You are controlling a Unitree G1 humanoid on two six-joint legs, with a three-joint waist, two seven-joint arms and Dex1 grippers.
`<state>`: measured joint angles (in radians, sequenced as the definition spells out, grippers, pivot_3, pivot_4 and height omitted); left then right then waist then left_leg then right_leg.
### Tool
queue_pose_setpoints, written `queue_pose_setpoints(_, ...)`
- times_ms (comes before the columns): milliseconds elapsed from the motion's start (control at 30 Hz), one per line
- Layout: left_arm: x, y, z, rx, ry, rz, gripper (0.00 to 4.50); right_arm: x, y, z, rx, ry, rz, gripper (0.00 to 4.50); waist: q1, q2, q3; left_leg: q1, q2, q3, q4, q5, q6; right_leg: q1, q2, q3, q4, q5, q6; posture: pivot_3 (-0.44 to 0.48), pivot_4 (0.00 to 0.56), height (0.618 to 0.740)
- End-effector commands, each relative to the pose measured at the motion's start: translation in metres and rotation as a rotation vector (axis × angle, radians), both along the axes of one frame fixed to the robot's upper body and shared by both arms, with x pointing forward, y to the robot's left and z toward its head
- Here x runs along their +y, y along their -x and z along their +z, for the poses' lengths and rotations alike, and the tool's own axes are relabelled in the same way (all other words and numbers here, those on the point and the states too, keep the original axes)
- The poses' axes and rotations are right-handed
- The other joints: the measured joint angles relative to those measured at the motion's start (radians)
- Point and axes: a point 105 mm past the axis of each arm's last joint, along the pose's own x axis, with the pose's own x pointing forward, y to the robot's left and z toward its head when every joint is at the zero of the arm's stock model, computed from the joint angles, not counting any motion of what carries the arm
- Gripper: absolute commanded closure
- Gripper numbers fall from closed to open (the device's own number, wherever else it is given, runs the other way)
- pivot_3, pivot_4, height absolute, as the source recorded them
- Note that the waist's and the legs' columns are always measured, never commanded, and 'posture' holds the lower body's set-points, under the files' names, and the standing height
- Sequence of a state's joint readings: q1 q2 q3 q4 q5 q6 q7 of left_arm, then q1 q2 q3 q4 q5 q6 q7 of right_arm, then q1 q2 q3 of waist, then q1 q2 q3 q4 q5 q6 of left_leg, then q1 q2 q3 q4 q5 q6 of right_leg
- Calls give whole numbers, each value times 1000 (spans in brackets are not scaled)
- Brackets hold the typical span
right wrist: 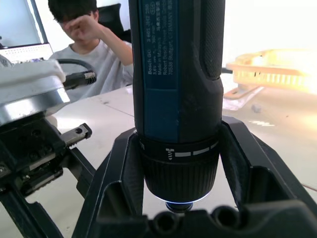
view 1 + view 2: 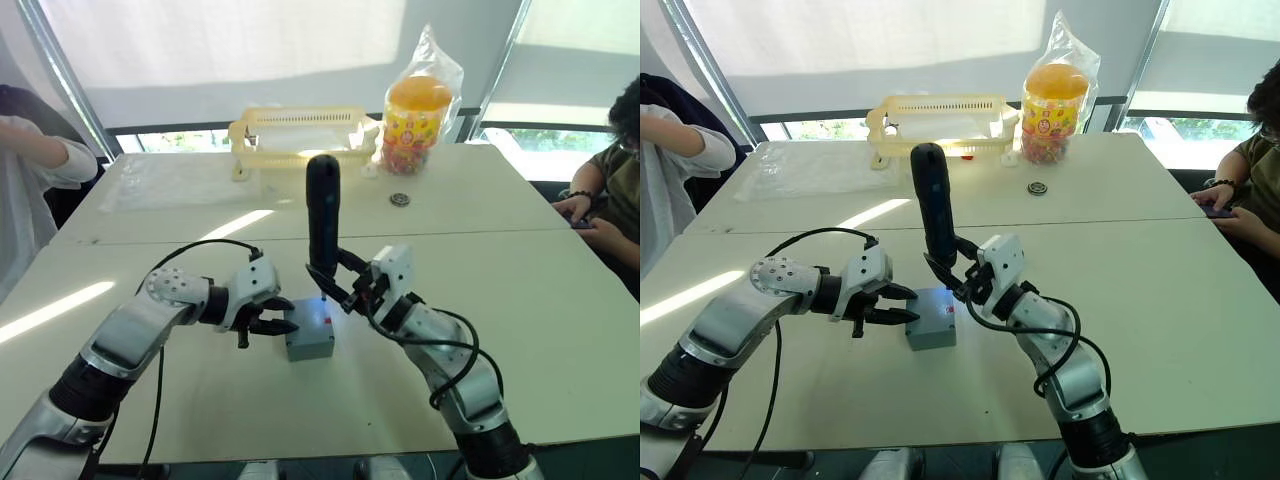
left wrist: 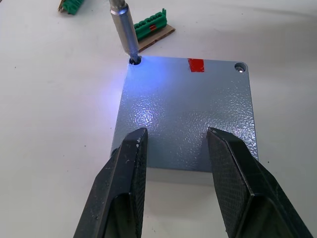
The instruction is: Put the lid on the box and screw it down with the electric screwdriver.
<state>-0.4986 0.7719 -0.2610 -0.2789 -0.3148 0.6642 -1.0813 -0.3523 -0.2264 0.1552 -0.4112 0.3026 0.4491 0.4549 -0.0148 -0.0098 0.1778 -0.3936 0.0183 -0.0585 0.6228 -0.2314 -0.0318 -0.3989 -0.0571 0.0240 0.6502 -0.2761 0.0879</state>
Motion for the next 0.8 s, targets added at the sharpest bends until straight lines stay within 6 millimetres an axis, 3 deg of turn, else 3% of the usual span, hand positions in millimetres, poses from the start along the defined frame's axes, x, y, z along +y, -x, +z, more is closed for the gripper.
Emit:
queue_pose_setpoints(33,3,2,-12,42,-15,18,2627,-10,19,71,-160,-125,31,2743,0,0,0,0,0,0,0,0,0,0,0,0,0,0,0,0,150,740)
queue_pose_setpoints(100,3,1,-10,39,14,31,2627,-17,24,90,-168,-161,52,2743,0,1,0,0,0,0,-1,0,0,0,0,0,0,0,0,0,150,740)
queue_pose_setpoints(200,-1,0,-2,35,78,43,2627,-29,20,101,-32,-268,92,2743,0,0,1,0,0,0,-2,0,0,0,0,0,-1,0,1,0,150,740)
queue_pose_setpoints(300,-3,-7,20,-18,192,89,2627,-43,12,93,166,-269,124,2743,1,1,3,0,0,0,-2,0,0,0,-1,0,-1,0,0,0,150,740)
queue_pose_setpoints(400,6,-20,52,-96,322,191,2627,-64,14,81,385,-157,179,2743,3,-1,13,-2,-1,0,-1,0,0,0,-4,-1,-1,0,0,0,150,740)
queue_pose_setpoints(533,29,-17,78,-222,380,264,2627,-108,17,65,610,26,88,2743,-1,1,14,-16,-2,1,2,0,0,-14,-4,-1,-1,3,4,0,150,740)
queue_pose_setpoints(633,42,-9,72,-222,336,310,2627,-135,27,38,804,171,-5,2743,0,0,15,-17,-2,2,2,-3,6,-15,-4,-1,-2,2,6,0,150,740)
queue_pose_setpoints(800,64,21,35,-78,250,371,2627,-168,39,-8,1075,234,-111,2743,-4,0,15,-17,-2,2,0,-7,12,-15,-2,0,-4,0,6,0,150,740)
